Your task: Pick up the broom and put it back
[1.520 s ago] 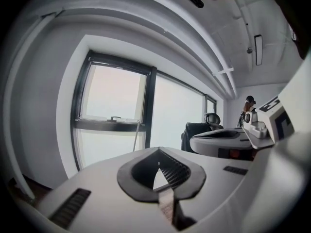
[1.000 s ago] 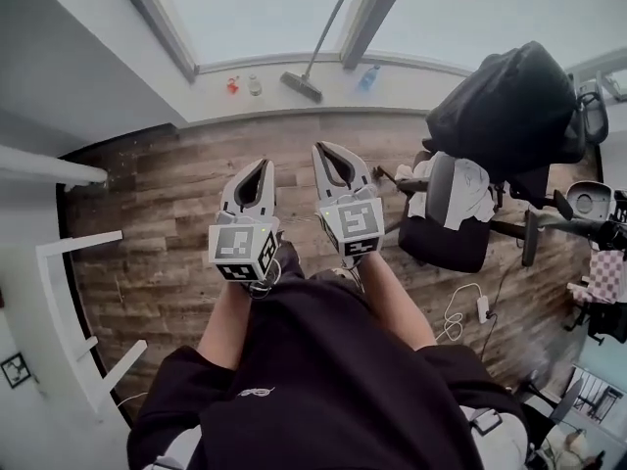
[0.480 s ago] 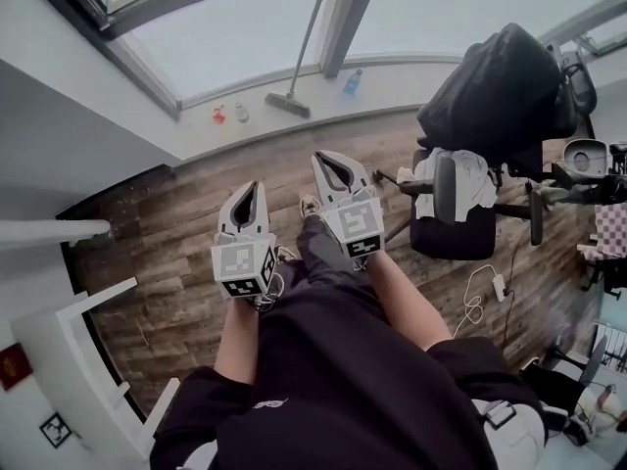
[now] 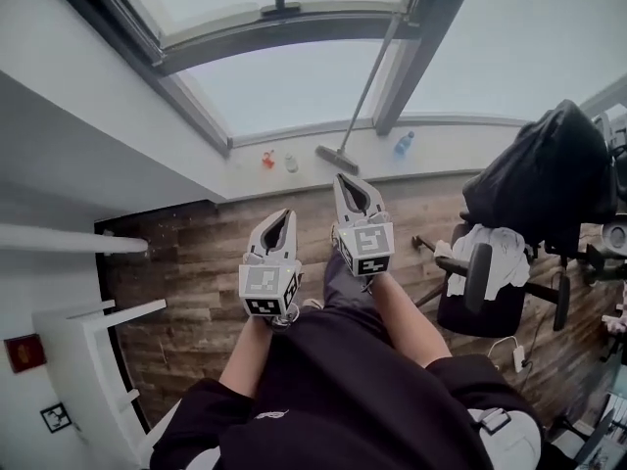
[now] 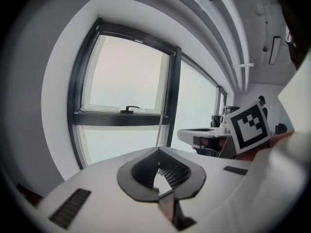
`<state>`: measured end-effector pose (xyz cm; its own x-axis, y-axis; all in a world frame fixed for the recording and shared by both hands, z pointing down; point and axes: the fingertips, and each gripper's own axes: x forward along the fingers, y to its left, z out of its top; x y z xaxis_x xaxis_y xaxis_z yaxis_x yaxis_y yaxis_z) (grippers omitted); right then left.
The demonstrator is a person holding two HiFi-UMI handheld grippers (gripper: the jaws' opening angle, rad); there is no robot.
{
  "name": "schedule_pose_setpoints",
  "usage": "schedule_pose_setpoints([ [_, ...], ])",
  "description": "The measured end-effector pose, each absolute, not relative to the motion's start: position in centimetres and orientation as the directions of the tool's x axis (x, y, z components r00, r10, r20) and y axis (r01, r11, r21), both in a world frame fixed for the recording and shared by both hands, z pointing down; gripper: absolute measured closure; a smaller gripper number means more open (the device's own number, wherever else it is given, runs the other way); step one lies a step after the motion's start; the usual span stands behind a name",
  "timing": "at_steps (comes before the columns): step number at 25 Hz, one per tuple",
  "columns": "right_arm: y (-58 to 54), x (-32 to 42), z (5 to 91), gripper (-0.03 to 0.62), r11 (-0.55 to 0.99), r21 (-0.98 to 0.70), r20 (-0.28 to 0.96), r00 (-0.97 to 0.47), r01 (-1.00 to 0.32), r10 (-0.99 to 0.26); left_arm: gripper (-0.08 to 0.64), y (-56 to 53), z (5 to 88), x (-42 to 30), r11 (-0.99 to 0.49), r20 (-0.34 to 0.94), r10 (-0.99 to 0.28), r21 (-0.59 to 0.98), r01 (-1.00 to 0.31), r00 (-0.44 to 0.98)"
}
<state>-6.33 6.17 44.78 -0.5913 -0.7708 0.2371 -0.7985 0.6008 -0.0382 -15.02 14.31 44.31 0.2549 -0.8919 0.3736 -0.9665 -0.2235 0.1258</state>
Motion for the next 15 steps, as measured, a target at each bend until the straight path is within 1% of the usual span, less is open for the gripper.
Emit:
schedule_pose_setpoints([
  [3,0.9,-7.3,44.5,0.569,0.602,-0.057,0.245,-0.596,-0.796,-0.765,0.557,8.8,44.1,-16.3,-0.197,0.387,-0.893,0.122,-0.973,0.230],
  [7,-4.0,-7.2,44.9,0.569,0.615,-0.065,0.268,-0.607,-0.786,-0.748,0.557,3.4,45.6,-15.3,-0.204,0.431,-0.869,0.138,-0.969,0.244],
  [11,-8.0,-5.0,47.4,0.569,0.576,-0.101,0.313,-0.575,-0.811,-0.756,0.557,-0.6,47.7,-12.9,-0.258,0.499,-0.815,0.145,-0.955,0.295],
  [15,-12.9,-2.5,50.4,0.569,0.538,-0.115,0.365,-0.539,-0.835,-0.759,0.557,-5.0,48.4,-11.5,-0.280,0.516,-0.796,0.152,-0.948,0.318],
])
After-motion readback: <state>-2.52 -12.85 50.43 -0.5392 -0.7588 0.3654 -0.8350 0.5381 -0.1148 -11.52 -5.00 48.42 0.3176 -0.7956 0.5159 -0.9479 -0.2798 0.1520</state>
